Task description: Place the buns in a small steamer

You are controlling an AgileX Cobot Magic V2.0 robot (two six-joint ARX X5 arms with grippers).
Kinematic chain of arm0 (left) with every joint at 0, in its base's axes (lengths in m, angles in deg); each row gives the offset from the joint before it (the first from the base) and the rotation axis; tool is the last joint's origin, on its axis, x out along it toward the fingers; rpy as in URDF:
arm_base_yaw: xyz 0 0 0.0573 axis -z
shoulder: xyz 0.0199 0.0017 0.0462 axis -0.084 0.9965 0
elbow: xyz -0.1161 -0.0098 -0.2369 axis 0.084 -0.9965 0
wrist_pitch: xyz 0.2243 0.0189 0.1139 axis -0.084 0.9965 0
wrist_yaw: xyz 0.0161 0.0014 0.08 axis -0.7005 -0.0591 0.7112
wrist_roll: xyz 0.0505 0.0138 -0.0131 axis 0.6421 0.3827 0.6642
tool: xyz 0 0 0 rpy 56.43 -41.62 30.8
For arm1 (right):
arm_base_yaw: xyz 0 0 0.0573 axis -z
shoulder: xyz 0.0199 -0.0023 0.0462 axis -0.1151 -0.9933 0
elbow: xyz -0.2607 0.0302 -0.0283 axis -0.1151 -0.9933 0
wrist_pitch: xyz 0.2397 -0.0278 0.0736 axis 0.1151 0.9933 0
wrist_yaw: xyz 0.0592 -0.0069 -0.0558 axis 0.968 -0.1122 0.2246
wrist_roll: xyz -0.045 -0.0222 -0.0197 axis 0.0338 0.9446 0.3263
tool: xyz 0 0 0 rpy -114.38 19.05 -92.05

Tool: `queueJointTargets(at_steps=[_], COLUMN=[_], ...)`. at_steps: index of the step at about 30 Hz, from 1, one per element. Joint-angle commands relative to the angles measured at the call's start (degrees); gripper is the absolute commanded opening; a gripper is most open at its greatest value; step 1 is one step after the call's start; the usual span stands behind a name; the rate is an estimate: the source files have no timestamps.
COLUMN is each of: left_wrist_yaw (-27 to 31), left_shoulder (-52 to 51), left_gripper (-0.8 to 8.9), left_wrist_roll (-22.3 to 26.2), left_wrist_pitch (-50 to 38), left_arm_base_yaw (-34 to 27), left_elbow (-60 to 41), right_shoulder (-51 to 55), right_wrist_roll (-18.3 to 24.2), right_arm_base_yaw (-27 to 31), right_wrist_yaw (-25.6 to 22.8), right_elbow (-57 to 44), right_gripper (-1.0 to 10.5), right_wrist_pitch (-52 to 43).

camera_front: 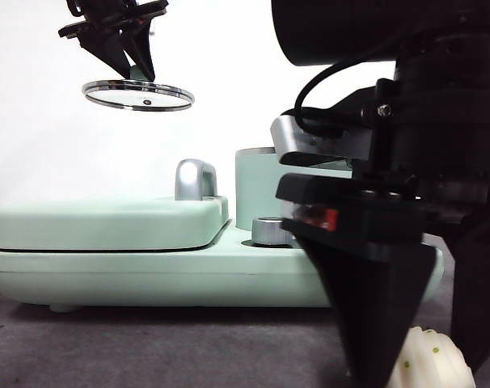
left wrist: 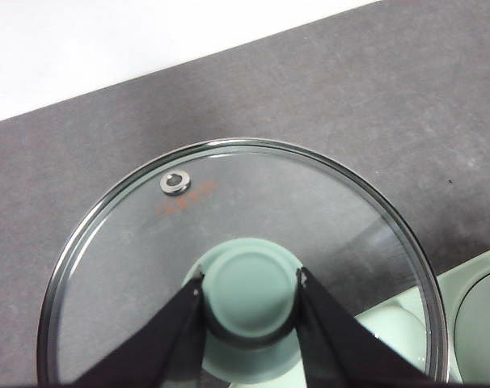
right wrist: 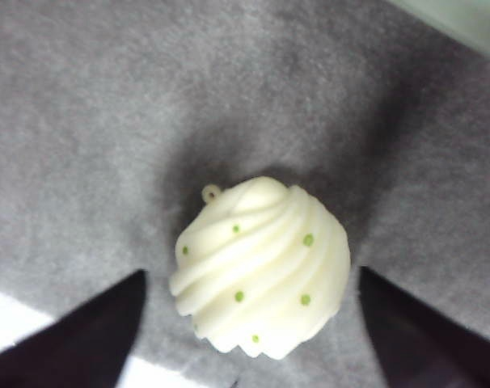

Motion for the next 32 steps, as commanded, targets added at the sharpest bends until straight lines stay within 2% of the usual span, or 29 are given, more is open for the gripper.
queueJointTargets(at_steps=[1,8,13,17,21,26,32], left_wrist_yaw=[-0.2,-0.2,-0.2,-0.2,-0.2,-0.2,-0.2], left_shoulder=[0.7,0.7,0.7,0.7,0.7,0.7,0.7], left_gripper=[0.16,0.16,0.16,0.16,0.16,0.16,0.16], left_wrist_roll=[-0.5,-0.5,-0.5,-0.5,-0.5,-0.5,-0.7], left_wrist_pitch=[-1.4,-1.4,-1.4,-1.4,-1.4,-1.4,-1.2], left_arm_base_yaw=[0.2,0.2,0.2,0.2,0.2,0.2,0.2], left_elbow=[2.3,2.3,2.3,2.3,2.3,2.3,2.3], right_shoulder=[-0.9,-0.7,0.8,0.9,0.9,-0.9,-9.6], right_wrist_roll=[0.6,0.6,1.1,5.6,10.0,16.6,23.3], right_arm_base_yaw=[-0.7,-0.7,-0.3,0.9,4.5,12.3,20.7], right_wrist_yaw=[0.0,0.2,1.0,1.0,1.0,1.0,1.0], right_elbow=[0.5,0.9,5.1,13.5,23.7,35.5,50.6], right_gripper=[2.5,2.3,2.3,2.3,2.0,1.8,1.8], right_wrist_pitch=[-0.4,-0.2,4.5,13.7,21.9,25.3,27.4])
